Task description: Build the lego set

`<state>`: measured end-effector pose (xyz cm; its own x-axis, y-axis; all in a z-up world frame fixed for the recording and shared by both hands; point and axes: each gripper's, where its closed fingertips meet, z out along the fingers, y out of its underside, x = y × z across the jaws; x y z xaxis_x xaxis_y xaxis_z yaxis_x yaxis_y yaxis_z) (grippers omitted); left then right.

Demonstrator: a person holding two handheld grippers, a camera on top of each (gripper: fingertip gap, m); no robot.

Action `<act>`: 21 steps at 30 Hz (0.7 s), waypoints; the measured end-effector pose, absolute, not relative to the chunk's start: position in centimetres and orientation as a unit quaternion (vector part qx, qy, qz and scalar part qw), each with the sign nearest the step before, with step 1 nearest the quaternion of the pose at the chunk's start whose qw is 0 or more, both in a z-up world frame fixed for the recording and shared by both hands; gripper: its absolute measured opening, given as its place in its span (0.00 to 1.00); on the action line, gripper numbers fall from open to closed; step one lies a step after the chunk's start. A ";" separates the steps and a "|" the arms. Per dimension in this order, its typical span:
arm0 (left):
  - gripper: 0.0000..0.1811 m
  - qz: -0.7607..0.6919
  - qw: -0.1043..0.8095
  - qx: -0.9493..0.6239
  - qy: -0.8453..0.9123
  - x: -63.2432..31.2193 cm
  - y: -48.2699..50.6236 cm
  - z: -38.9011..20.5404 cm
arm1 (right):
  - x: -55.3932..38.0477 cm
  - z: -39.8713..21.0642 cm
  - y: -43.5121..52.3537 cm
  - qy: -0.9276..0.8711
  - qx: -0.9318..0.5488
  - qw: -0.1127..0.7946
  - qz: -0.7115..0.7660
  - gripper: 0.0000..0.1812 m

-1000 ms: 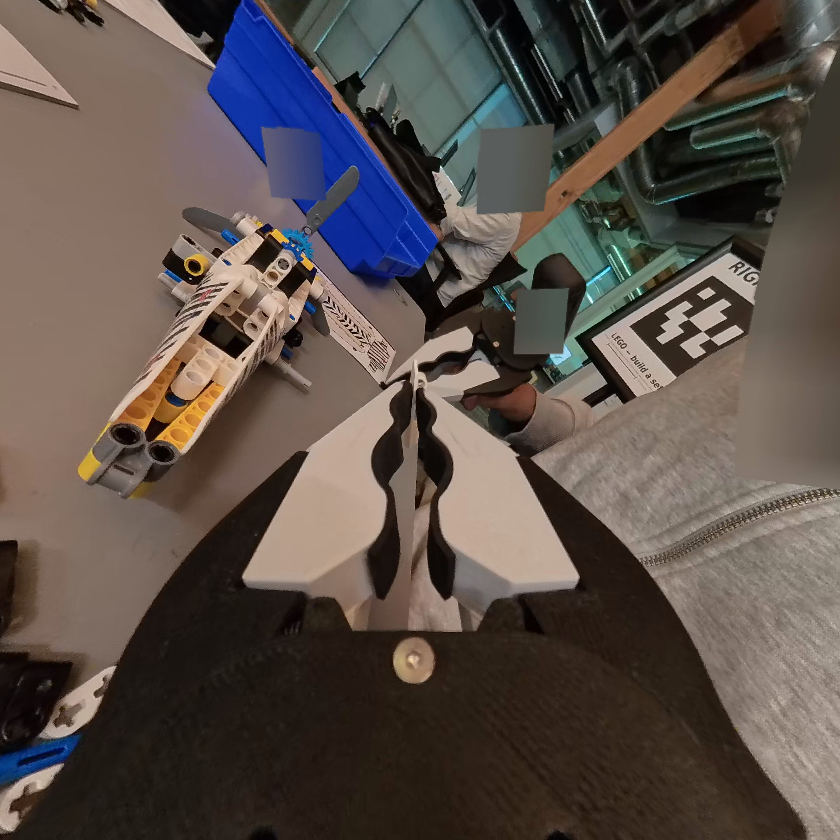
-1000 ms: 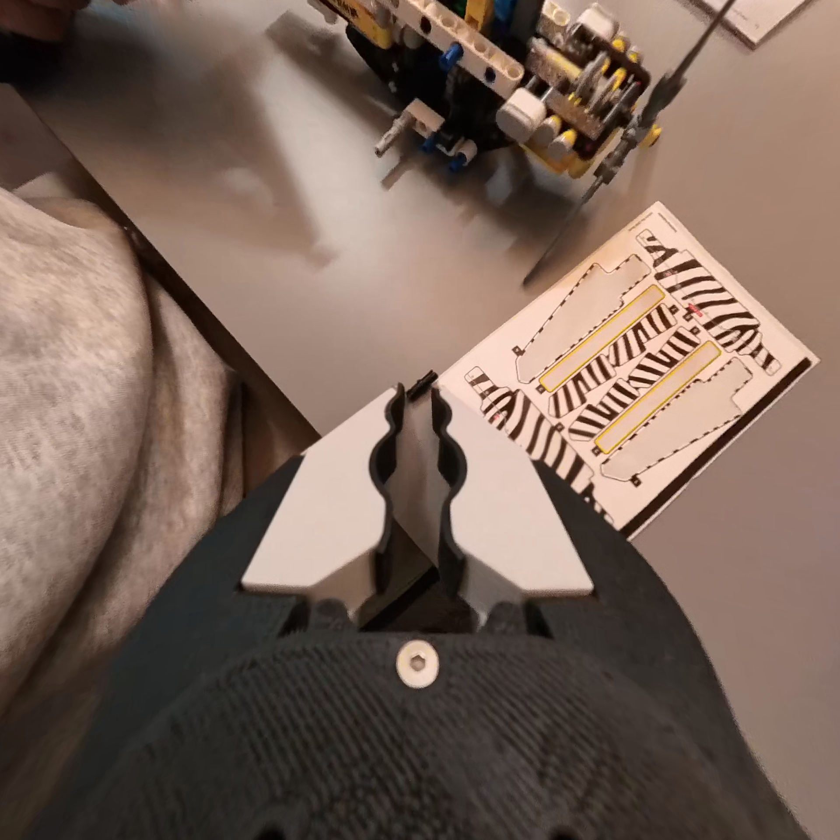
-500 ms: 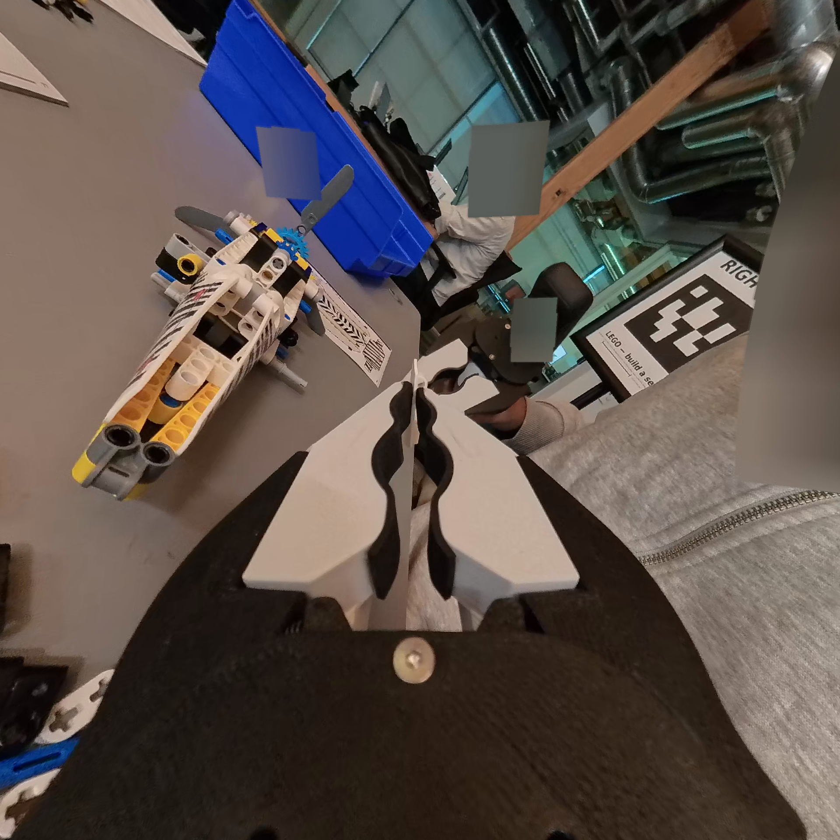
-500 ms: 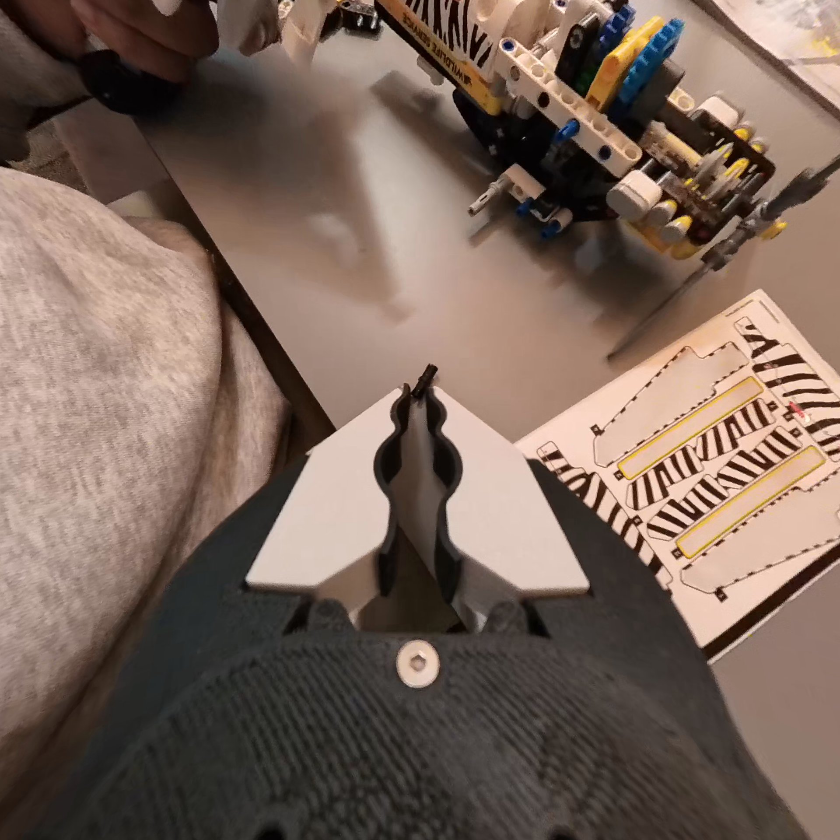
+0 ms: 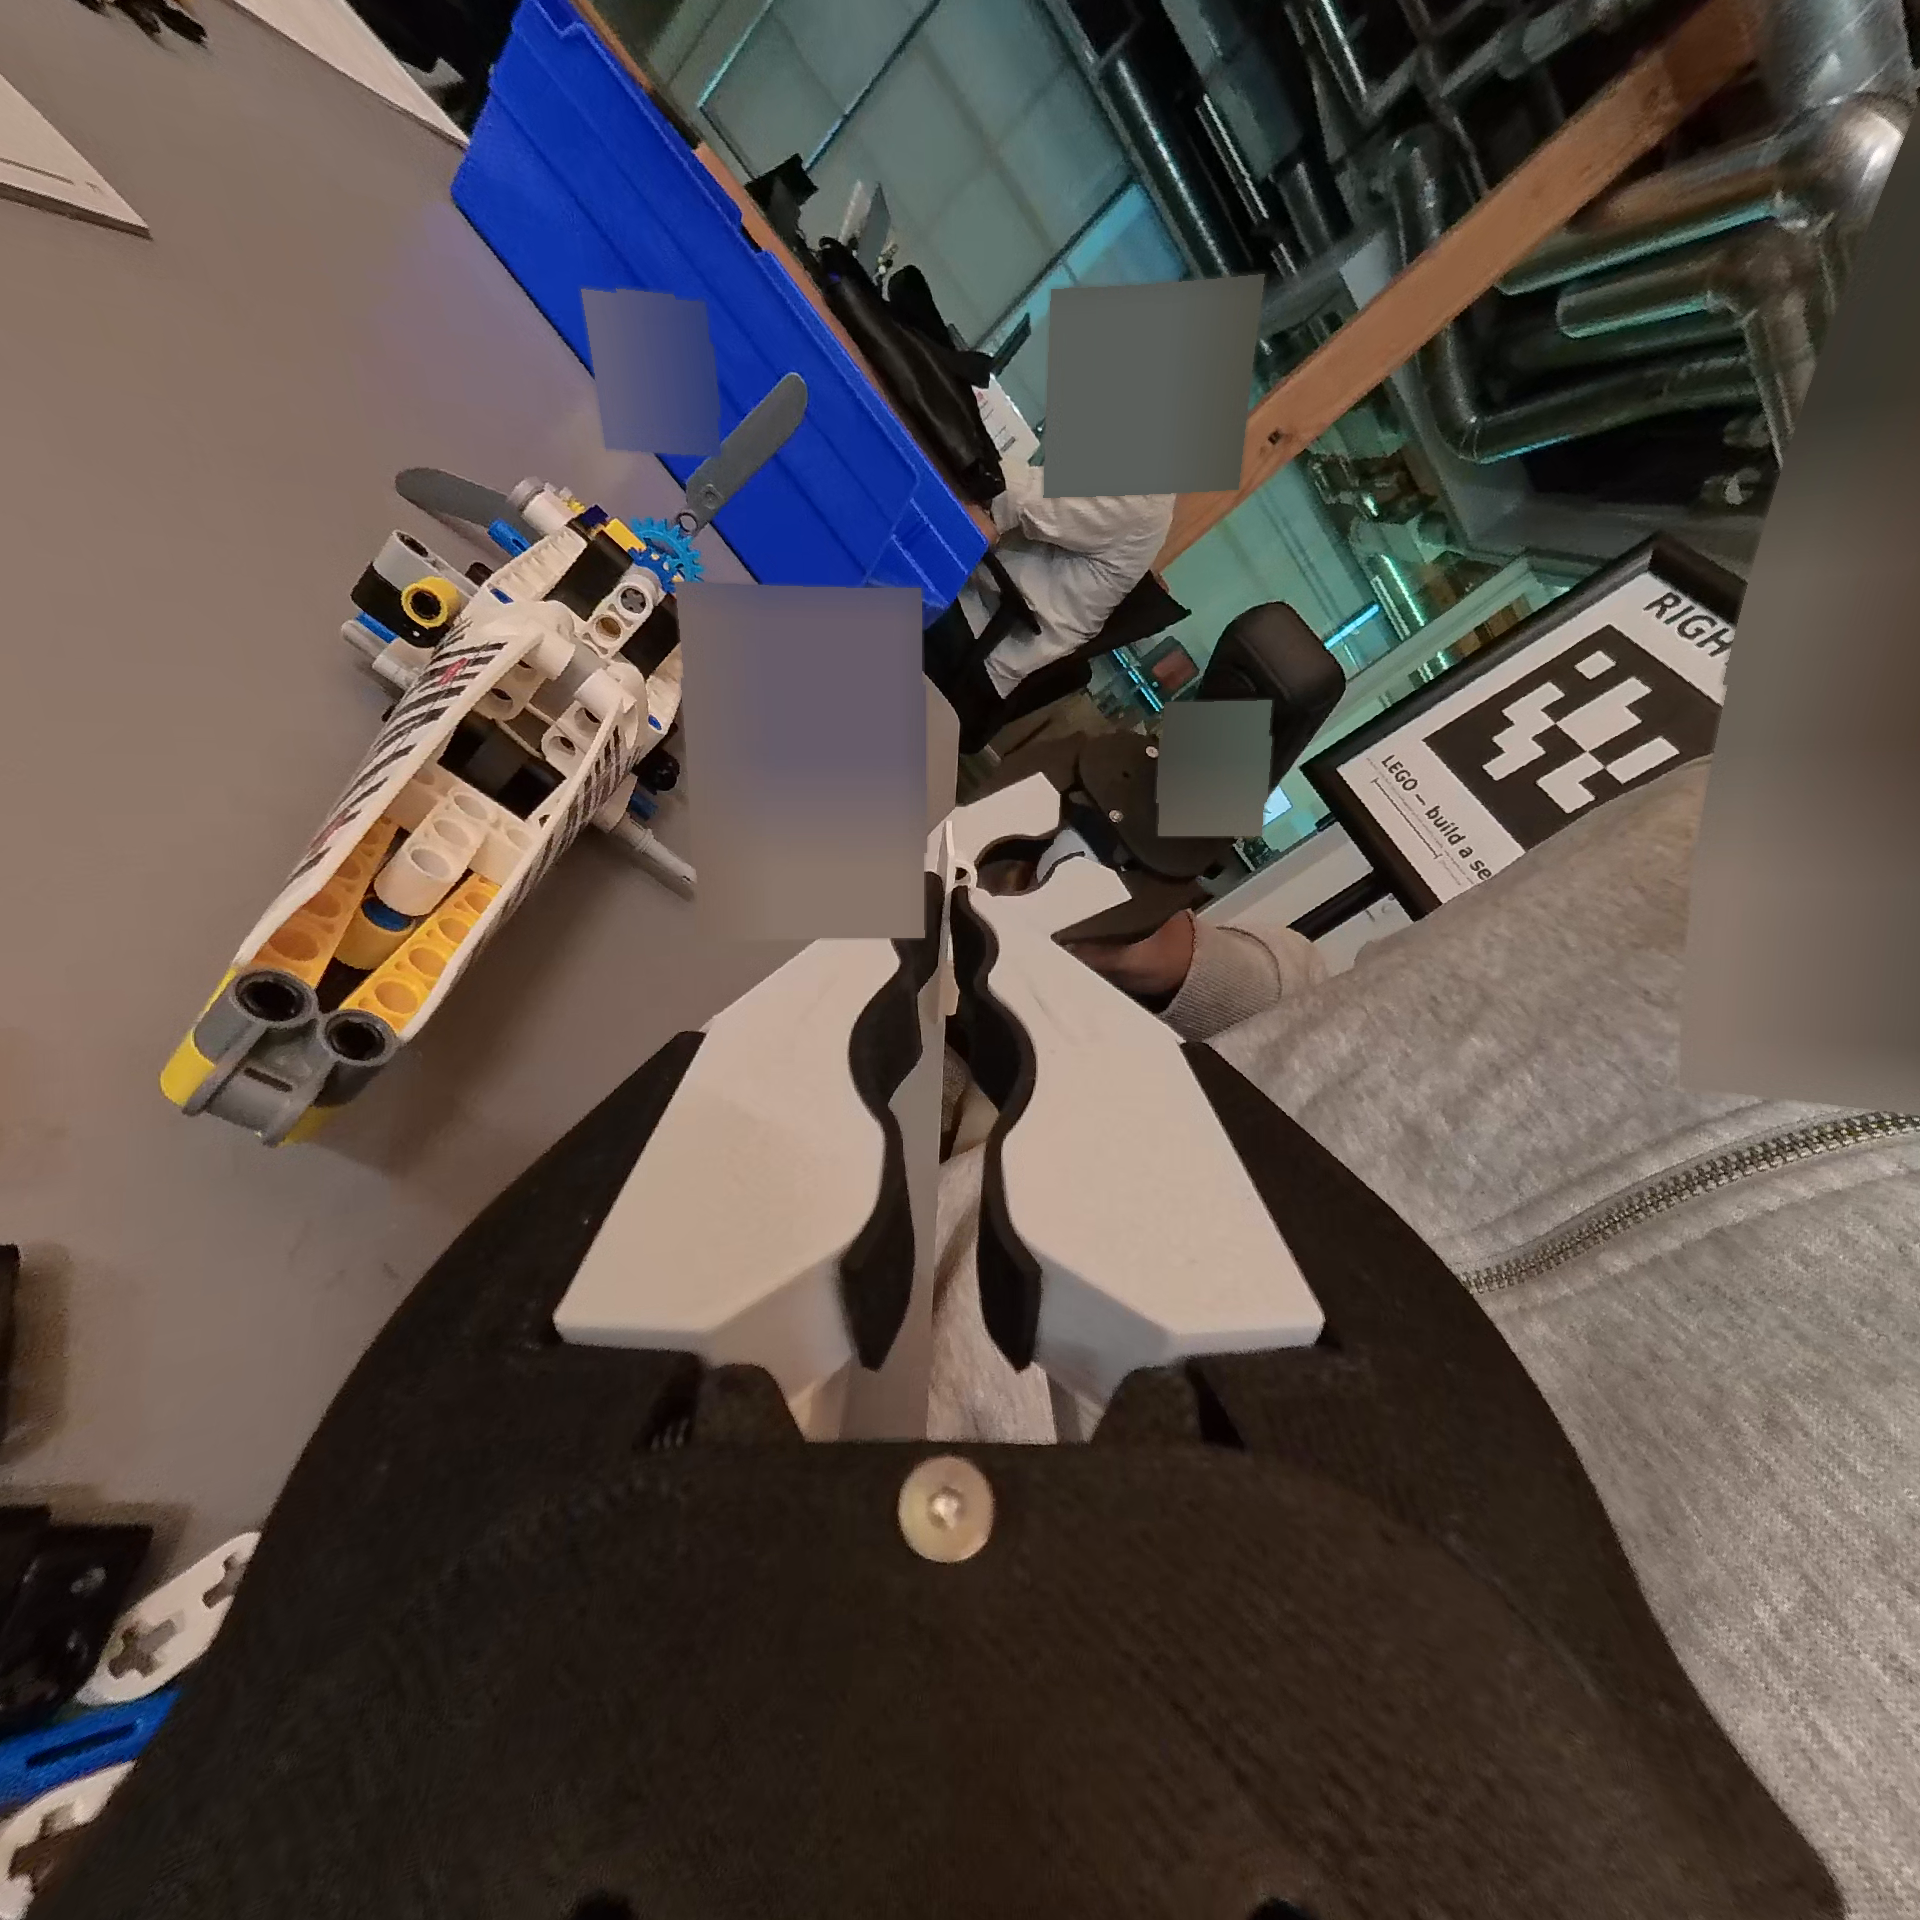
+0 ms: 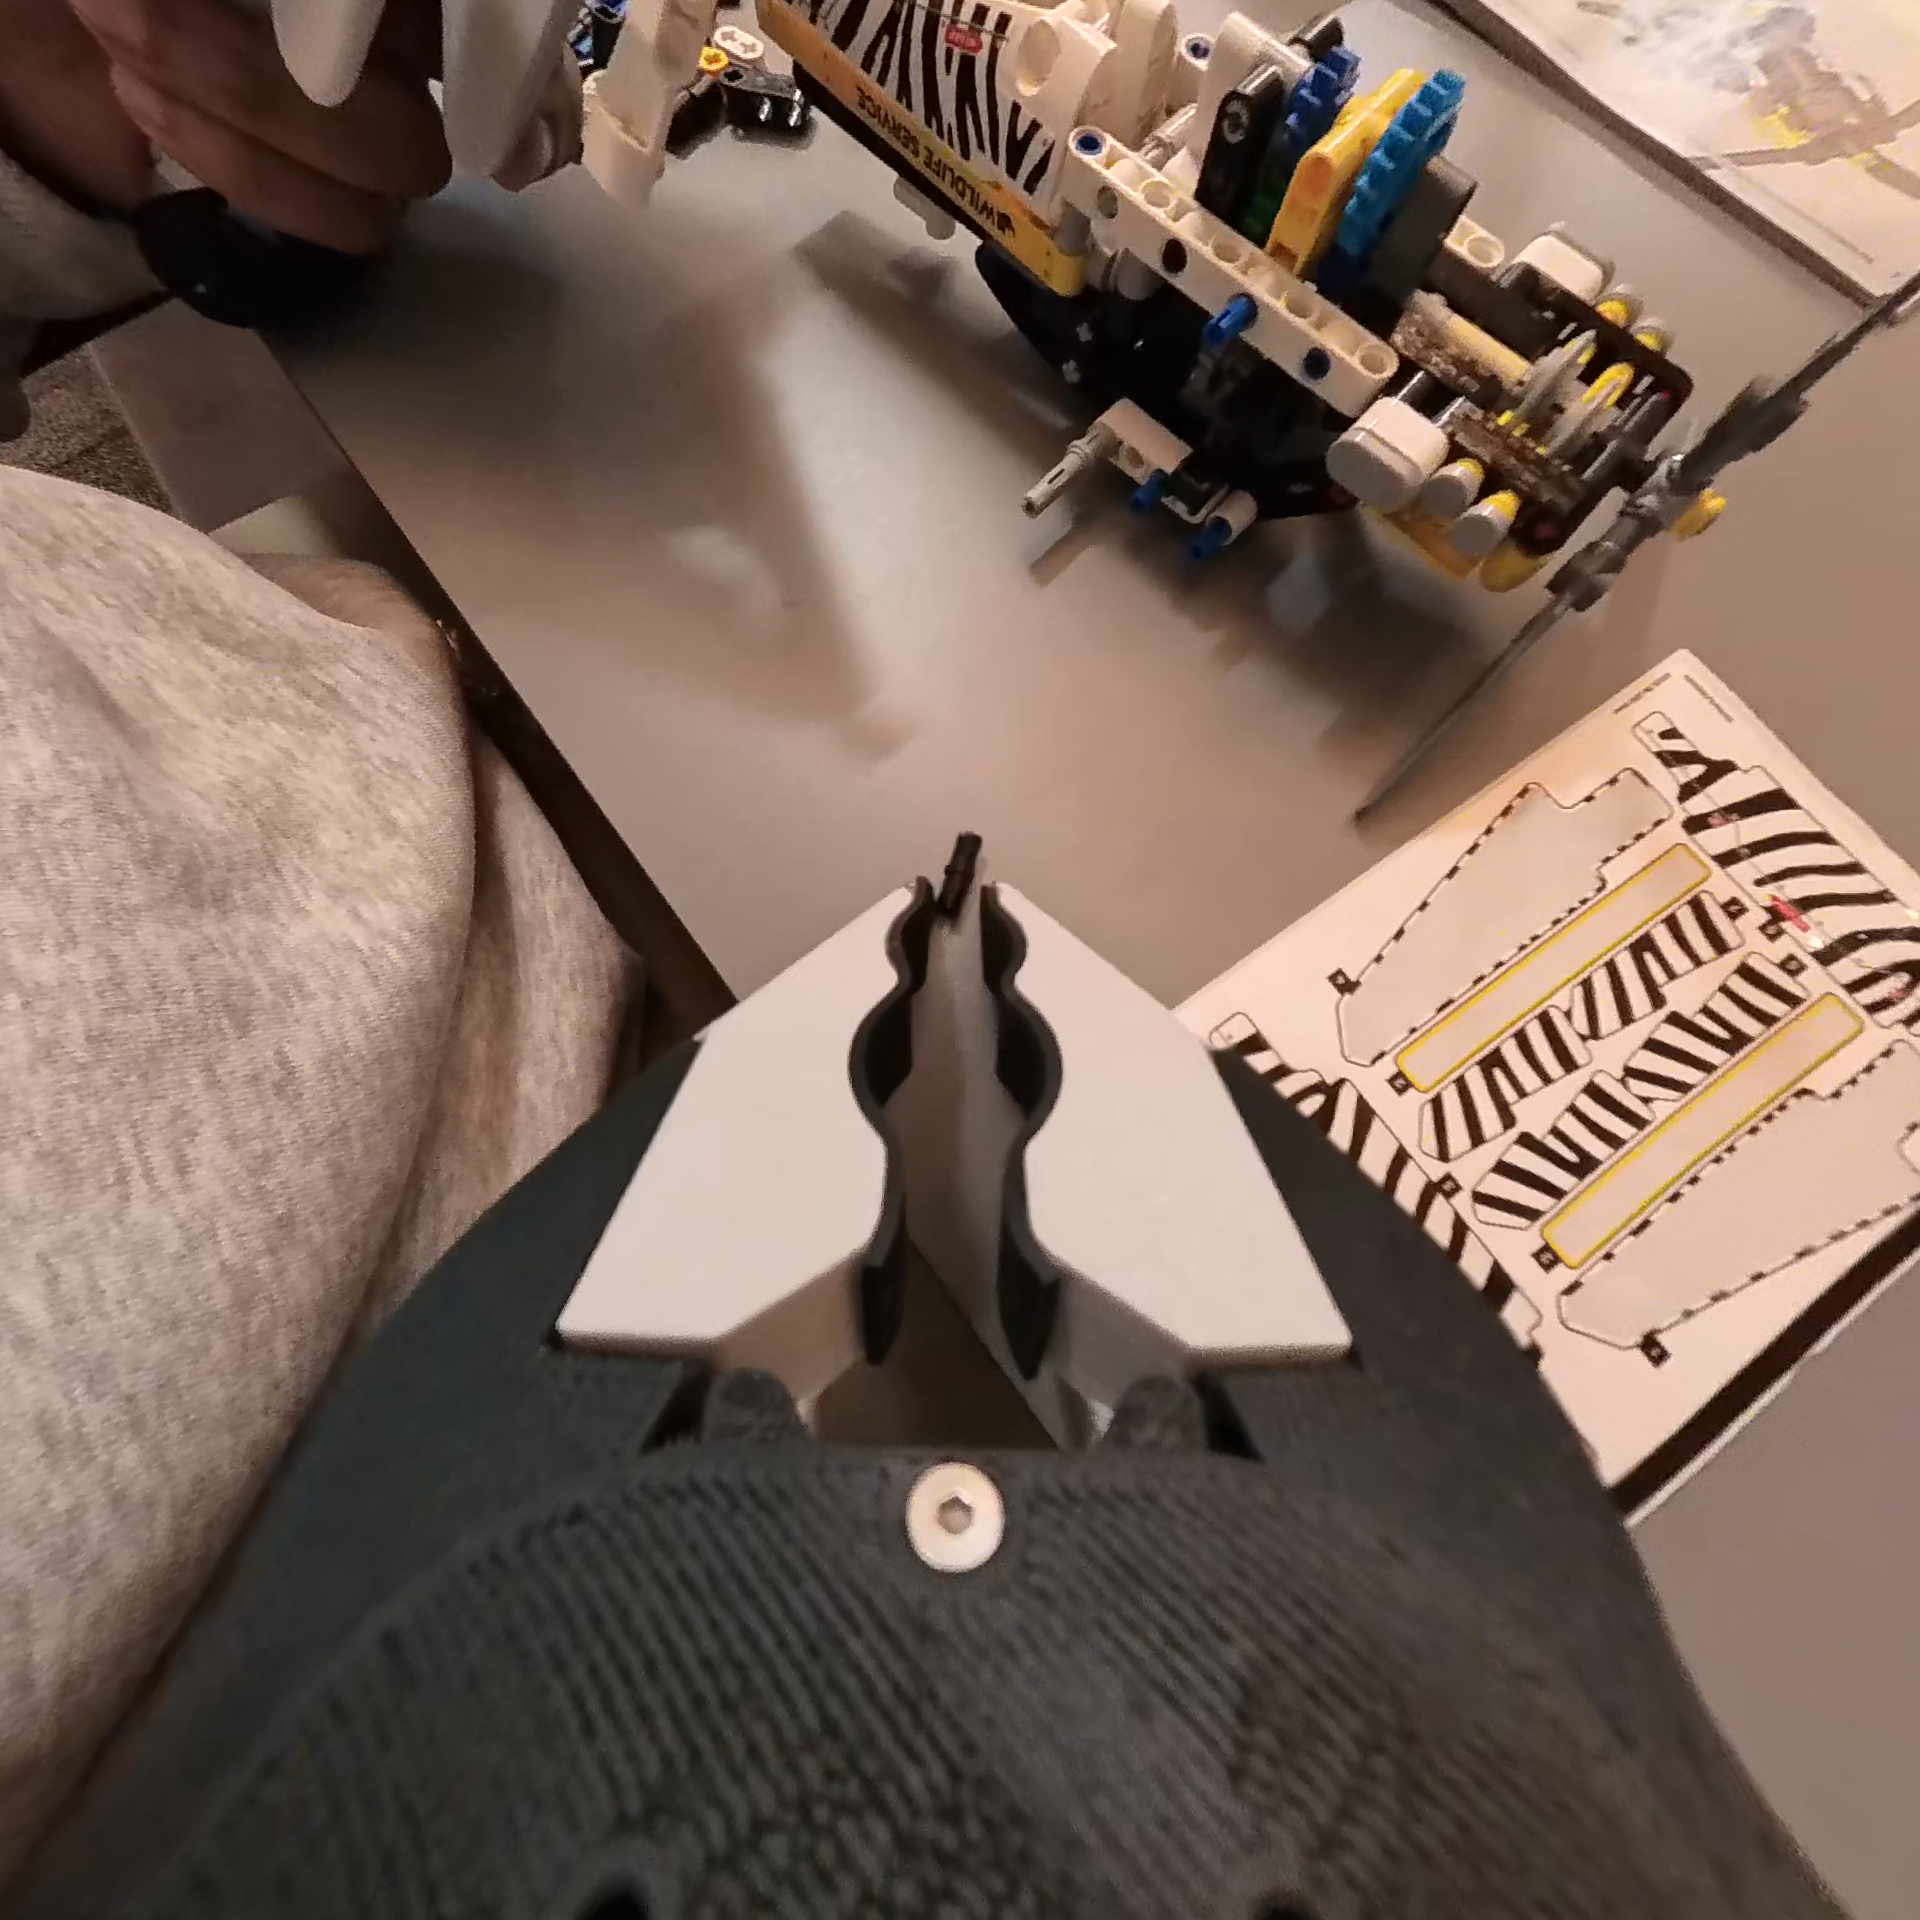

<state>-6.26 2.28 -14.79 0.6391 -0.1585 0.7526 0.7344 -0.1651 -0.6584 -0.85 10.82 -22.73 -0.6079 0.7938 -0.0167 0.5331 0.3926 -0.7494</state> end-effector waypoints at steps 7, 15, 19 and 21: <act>0.00 -0.365 0.609 -0.670 -0.215 -6.3 2.3 -14.8 | -1.2 -22.7 10.5 -0.813 -0.402 0.176 0.382 0.04; 0.00 -0.367 0.609 -0.670 -0.215 -6.2 2.3 -14.8 | -0.7 -22.6 10.1 -0.811 -0.402 0.154 0.396 0.08; 0.00 -0.367 0.609 -0.670 -0.214 -6.2 2.3 -14.8 | -0.3 -22.5 10.8 -0.818 -0.400 0.162 0.380 0.09; 0.00 -0.367 0.609 -0.670 -0.214 -6.2 2.3 -14.8 | -0.2 -22.4 10.7 -0.815 -0.401 0.155 0.389 0.09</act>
<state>-6.19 2.31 -14.81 0.6391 -0.1606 0.7522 0.7333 -0.1681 -0.6588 -0.17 10.67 -22.39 -0.6301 0.7742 -0.0600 0.5340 0.3759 -0.7573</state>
